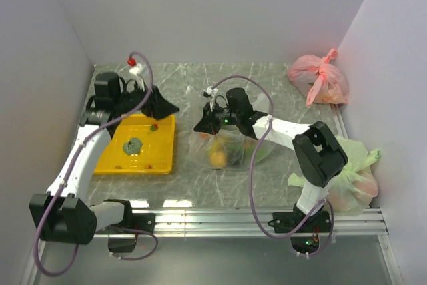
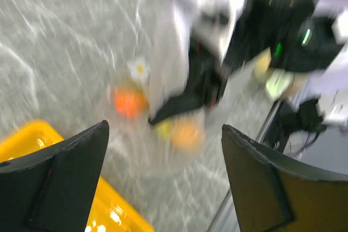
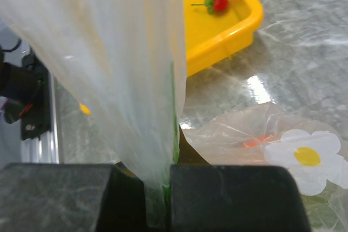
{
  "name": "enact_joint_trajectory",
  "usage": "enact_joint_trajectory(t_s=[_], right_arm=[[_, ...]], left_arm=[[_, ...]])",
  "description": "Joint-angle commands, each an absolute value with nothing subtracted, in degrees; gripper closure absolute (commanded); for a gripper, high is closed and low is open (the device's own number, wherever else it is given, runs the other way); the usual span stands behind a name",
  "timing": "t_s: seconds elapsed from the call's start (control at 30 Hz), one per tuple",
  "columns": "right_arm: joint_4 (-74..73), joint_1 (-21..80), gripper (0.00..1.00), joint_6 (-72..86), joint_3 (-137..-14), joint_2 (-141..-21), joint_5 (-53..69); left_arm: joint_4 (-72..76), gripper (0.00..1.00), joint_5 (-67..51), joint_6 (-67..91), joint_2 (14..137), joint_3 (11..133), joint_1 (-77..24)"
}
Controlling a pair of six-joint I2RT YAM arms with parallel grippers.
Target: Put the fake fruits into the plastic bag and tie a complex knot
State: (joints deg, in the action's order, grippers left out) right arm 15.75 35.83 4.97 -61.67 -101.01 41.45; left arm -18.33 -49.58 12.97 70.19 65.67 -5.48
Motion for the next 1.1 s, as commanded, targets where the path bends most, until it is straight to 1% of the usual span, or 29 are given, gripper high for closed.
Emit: enact_joint_trajectory(t_s=[0.0,0.1,0.2,0.3,0.33,0.4,0.43,0.5,0.57,0.6,0.63,0.67,0.7,0.73,0.77,0.8,0.9,0.93,1.0,1.03,1.07], right_arm=[[15.47,34.80,1.00,7.20,-63.36,-99.23,46.49],[15.21,34.19,1.00,9.05,-63.54,-99.32,48.07],[14.33,34.01,1.00,9.49,-63.63,-99.05,49.56],[13.54,33.93,1.00,9.14,-63.63,-98.62,50.10],[12.93,33.93,1.00,8.88,-63.72,-98.44,50.53],[11.52,33.93,0.98,7.39,-64.24,-98.35,50.97],[10.73,33.84,0.98,6.86,-64.42,-98.26,51.24],[10.02,33.66,0.96,6.16,-64.07,-97.65,51.59],[9.59,33.57,0.95,5.89,-63.90,-96.86,51.68],[9.15,33.49,0.93,5.71,-64.16,-96.77,51.51],[8.79,33.49,0.91,5.63,-64.33,-96.68,51.42],[7.92,33.40,0.90,5.63,-64.51,-96.85,50.81],[7.56,33.31,0.87,5.71,-64.86,-96.77,50.37],[7.04,33.14,0.85,5.54,-65.12,-96.94,50.10],[5.29,32.87,0.77,5.02,-66.08,-96.77,48.53],[4.06,32.70,0.73,4.49,-66.79,-96.59,47.73],[-2.88,30.86,0.58,0.62,-70.04,-94.14,44.23],[-6.64,30.07,0.51,-0.17,-70.83,-92.30,43.51],[-11.75,27.43,0.32,-5.52,-73.99,-90.45,43.68],[-16.21,26.46,0.32,-7.02,-74.96,-88.18,43.42],[-18.00,25.76,0.23,-8.95,-76.28,-86.85,43.42]], left_arm=[[-14.94,0.10,-52.21,3.27,66.80,56.88,-5.89],[-8.28,0.09,-52.03,4.82,67.23,52.05,-6.50],[-0.48,0.11,-50.89,7.55,70.30,50.80,-9.57],[7.34,0.16,-50.89,10.27,74.70,50.36,-12.65],[9.56,0.20,-51.15,11.33,76.88,50.19,-13.70],[14.73,0.25,-52.29,14.84,79.09,50.10,-14.41],[15.64,0.32,-52.56,15.46,79.97,50.27,-15.46],[17.04,0.38,-53.00,15.99,82.43,51.15,-16.52],[20.90,0.47,-53.43,18.88,84.72,51.24,-17.31],[21.96,0.52,-54.31,19.85,85.42,51.41,-17.49],[23.71,0.66,-54.93,20.91,86.82,51.59,-17.75],[24.08,0.72,-55.37,22.05,87.36,52.29,-17.75],[24.26,0.82,-56.33,22.41,87.80,52.64,-17.93],[24.26,0.87,-56.51,22.33,87.98,52.91,-18.02],[22.95,0.94,-56.69,21.54,88.07,53.52,-18.02],[21.63,0.99,-56.86,20.75,87.98,53.87,-18.02],[14.61,0.99,-56.86,16.27,87.45,55.28,-17.84],[12.94,1.00,-56.78,15.30,87.19,55.54,-17.75],[9.24,1.00,-56.87,13.54,87.01,56.07,-17.58],[8.18,1.00,-56.95,13.10,86.84,56.51,-17.49],[6.96,1.00,-56.69,11.79,86.84,56.86,-17.40]])
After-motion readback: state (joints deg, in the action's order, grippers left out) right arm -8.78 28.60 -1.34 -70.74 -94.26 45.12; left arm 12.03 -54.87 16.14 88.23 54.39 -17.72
